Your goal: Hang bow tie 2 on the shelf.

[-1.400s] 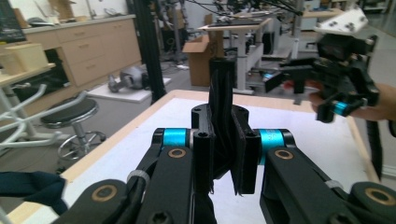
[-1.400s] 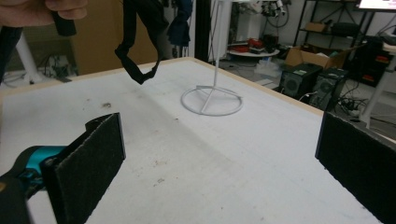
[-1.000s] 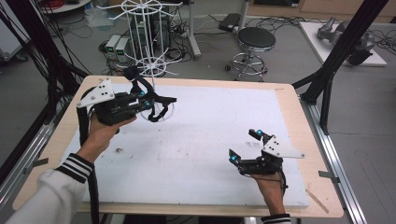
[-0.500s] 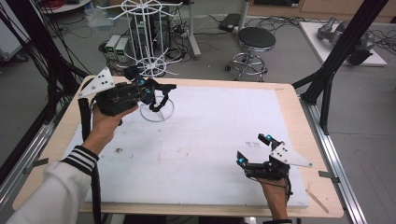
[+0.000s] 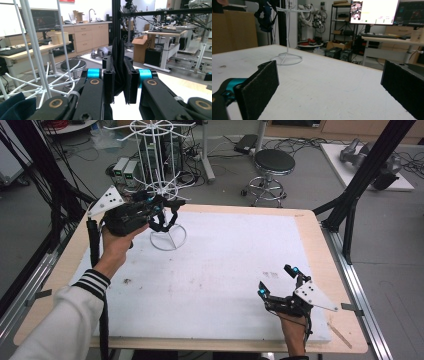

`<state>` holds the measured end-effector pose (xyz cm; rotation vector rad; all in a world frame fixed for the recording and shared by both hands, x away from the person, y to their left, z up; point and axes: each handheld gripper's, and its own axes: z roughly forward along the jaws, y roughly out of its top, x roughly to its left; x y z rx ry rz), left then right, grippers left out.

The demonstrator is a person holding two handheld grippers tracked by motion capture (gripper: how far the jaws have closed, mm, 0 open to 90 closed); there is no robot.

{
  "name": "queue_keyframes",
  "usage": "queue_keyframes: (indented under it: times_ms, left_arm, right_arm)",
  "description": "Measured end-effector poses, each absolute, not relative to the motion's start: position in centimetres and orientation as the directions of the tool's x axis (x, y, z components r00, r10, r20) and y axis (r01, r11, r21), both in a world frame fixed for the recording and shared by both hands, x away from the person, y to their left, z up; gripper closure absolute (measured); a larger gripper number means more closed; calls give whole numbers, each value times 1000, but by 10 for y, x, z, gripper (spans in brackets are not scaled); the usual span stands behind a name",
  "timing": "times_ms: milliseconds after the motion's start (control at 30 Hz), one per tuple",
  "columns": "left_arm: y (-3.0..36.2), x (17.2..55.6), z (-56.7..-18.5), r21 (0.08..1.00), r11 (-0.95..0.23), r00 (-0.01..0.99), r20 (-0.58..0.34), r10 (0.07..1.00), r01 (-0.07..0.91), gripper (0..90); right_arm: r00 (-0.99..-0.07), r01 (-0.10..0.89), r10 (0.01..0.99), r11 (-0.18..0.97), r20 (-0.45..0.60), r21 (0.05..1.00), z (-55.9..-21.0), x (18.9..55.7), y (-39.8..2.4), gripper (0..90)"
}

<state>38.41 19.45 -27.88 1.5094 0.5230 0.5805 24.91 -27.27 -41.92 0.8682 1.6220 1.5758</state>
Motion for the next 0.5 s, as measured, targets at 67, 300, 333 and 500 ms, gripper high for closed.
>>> queue_keyframes:
  times_ms: [67, 300, 333, 500]
  left_arm:
    - [194, 386, -280, 999, -14, 754, 31, 657, -29, 809]
    - [192, 396, -282, 1000, 5, 728, 0, 686, -4, 809]
    - [192, 397, -283, 1000, 4, 724, -1, 690, -2, 809]
    - [193, 401, -286, 1000, -9, 708, 0, 706, 10, 809]
  right_arm:
    - [-514, -23, 857, 32, -40, 999, -422, 249, -273, 7]
    - [-495, -41, 867, 39, -55, 998, -426, 251, -272, 7]
    - [-492, -38, 869, 36, -50, 999, -427, 251, -272, 7]
    - [-472, -41, 880, 27, -43, 999, -434, 251, -275, 7]
